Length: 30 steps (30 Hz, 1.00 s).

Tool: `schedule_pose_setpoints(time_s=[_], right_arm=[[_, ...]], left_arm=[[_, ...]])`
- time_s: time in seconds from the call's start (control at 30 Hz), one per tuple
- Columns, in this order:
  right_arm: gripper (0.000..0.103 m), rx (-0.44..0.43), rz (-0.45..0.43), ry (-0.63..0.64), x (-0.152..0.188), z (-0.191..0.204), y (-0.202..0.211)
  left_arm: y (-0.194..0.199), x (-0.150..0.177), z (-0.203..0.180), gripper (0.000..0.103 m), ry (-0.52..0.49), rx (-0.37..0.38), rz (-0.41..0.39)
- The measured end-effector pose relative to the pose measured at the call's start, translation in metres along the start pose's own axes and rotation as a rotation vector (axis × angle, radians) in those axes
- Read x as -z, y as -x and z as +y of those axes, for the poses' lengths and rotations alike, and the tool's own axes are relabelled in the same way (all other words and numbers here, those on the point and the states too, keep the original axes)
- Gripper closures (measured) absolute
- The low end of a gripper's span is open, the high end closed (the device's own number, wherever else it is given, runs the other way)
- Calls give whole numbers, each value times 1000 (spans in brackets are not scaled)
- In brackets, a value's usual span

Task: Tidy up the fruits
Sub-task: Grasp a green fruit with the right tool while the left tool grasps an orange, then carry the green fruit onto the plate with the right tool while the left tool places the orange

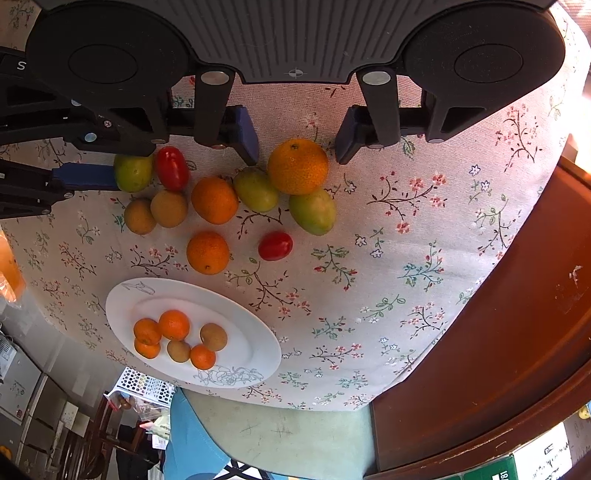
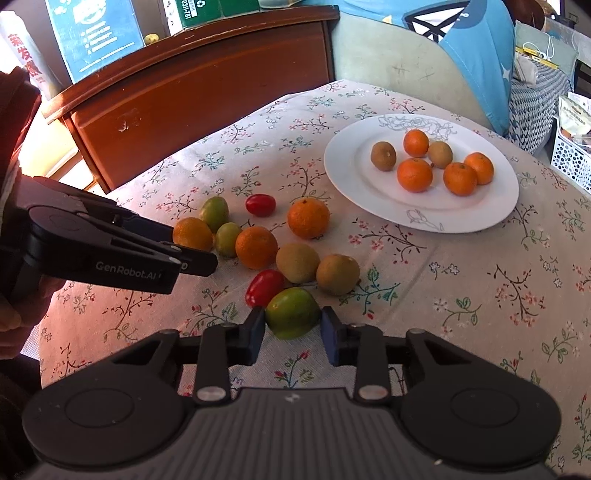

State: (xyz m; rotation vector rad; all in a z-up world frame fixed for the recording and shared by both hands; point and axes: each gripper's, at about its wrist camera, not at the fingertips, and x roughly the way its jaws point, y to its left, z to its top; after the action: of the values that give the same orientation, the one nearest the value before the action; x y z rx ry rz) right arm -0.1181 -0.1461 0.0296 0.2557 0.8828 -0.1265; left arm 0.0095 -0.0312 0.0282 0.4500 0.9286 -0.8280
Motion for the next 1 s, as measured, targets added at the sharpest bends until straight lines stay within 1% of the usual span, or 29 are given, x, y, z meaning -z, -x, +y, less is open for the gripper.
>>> schedule_pose_setpoints(time_s=[0.03, 0.1, 0.17, 0.33, 0.53, 0.67, 1.0], right_arm=[[71, 0, -1, 0, 0, 0, 0], [71, -1, 0, -4, 0, 0, 0], [71, -3, 1, -8, 0, -1, 0], [71, -3, 1, -14, 0, -2, 1], [71, -9, -3, -48, -2, -7, 5], [71, -33, -34, -82, -8, -11, 15], [71, -52, -106, -117, -29, -22, 36]], left_arm=[[0, 0, 0, 67, -1, -5, -2], [1, 0, 3, 72, 19, 9, -7], [1, 0, 6, 72, 36, 18, -7], [3, 1, 6, 72, 36, 14, -2], [16, 3, 6, 72, 43, 20, -15], [26, -1, 1, 72, 41, 27, -48], [38, -21, -12, 72, 41, 48, -117]])
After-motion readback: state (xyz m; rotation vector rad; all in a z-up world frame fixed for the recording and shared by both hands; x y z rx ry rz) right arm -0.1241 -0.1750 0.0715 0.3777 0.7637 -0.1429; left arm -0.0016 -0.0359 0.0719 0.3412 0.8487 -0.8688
